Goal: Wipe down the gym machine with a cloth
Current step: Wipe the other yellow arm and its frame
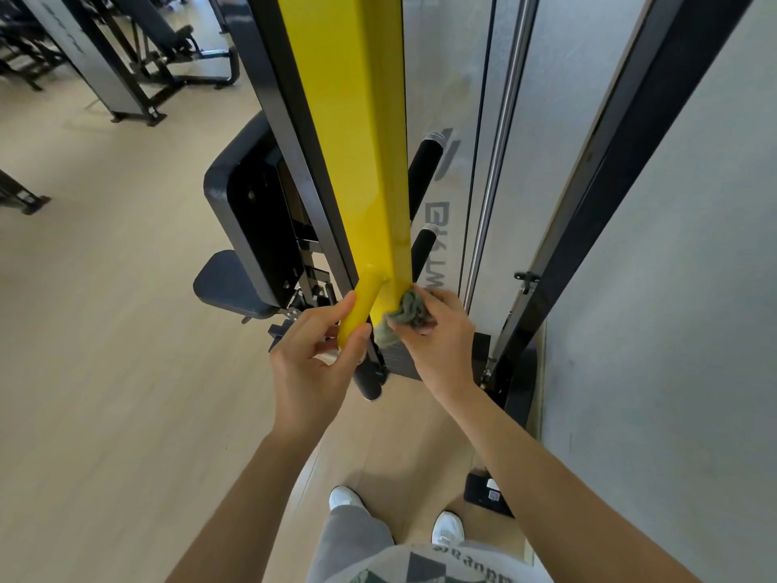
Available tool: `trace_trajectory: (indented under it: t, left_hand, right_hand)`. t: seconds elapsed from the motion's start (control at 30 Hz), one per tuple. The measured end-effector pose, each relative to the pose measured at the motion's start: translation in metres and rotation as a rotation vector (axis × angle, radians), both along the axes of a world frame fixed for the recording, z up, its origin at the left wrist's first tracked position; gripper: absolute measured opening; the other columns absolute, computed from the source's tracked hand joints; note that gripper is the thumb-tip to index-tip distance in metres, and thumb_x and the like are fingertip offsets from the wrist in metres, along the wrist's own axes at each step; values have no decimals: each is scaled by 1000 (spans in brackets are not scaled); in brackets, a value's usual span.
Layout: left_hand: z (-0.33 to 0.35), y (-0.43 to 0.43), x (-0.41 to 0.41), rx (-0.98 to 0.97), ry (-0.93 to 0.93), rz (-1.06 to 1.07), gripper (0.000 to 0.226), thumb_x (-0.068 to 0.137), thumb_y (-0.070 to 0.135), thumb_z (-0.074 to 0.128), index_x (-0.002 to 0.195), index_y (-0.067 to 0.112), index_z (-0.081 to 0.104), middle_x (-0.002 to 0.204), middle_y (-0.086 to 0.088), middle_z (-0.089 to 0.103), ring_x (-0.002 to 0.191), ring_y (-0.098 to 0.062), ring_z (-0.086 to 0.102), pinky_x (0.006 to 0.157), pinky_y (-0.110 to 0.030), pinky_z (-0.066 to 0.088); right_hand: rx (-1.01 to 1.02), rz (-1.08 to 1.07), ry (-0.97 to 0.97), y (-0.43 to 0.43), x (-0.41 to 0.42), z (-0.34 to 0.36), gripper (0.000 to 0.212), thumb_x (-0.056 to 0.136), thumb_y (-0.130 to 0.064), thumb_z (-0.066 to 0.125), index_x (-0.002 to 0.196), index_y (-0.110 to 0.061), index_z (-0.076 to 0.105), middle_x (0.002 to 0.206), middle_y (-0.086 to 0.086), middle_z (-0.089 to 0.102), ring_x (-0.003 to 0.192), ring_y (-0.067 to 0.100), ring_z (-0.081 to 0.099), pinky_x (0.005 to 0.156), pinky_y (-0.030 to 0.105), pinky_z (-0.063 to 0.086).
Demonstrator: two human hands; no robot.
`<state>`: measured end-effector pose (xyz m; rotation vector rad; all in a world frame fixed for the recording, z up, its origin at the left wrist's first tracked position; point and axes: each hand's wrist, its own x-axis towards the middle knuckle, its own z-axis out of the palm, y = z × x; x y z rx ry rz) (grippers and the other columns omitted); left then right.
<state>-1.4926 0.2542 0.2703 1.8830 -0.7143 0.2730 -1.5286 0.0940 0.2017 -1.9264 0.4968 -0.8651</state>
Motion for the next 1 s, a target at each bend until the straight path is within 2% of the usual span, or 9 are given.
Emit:
trace_trajectory:
  t: [0.17,0.23,0.3,0.4,0.5,0.67,0.83,0.9,1.0]
  left_hand:
    - [0,4,3,17,-3,14,41,89,32,68,129,25,61,101,23,61,89,-3,61,71,-9,52]
    - [-1,4,2,12,6,21,41,89,31,69,129,27,61,101,24,61,89,-7,61,71,-11,53]
    - [-2,4,2,2,26,28,41,89,29,70,129,29,61,101,22,62,89,-9,62,72,-13,54]
    - [-3,4,2,-17,38,17,41,89,26,71,129,26,64,100,17,65,87,-11,63,71,-16,55]
    - [-4,3,1,-20,47,11,41,88,28,71,129,25,65,100,11,68,89,-12,65,72,-16,55]
    - [-2,3,2,-14,69,29,42,86,34,71,128,29,65,102,10,69,92,-11,66,72,-12,54]
    - [7,2,3,36,46,53,40,84,34,72,123,34,64,101,20,66,94,-3,64,70,-7,52]
    - [10,1,4,65,46,49,38,84,27,76,120,33,66,100,20,67,94,0,64,69,-6,52]
    - [13,0,7,100,79,41,36,84,23,79,119,26,71,101,15,72,92,-1,67,73,-10,54]
  right_hand:
    - [75,104,253,-12,6,-11,49,75,-25,89,118,-11,71,111,4,70,98,10,62,96,36,55]
    - [133,157,251,-17,7,8,61,75,-22,88,130,-14,64,120,0,67,107,8,61,102,28,52]
    - [168,188,195,-22,8,31,68,74,-20,88,135,-18,58,126,-4,63,113,7,59,99,20,50]
    - [156,225,71,-27,6,60,58,75,-18,88,125,-21,57,119,-10,61,109,8,61,88,17,55]
    - [135,274,39,-31,3,70,54,79,-14,84,125,-24,57,115,-16,59,109,5,61,87,13,53]
    - [131,277,184,-32,2,43,52,81,-11,82,128,-17,59,120,-5,62,107,5,60,93,19,54]
    - [5,360,535,-37,2,23,41,79,-30,84,111,-20,60,98,-11,59,97,10,57,85,16,47]
    - [-6,394,557,-40,2,28,38,78,-33,85,105,-23,59,93,-13,57,94,10,57,75,11,42]
    - [62,340,420,-45,2,49,39,77,-30,86,108,-24,63,102,-8,64,100,11,61,87,20,50]
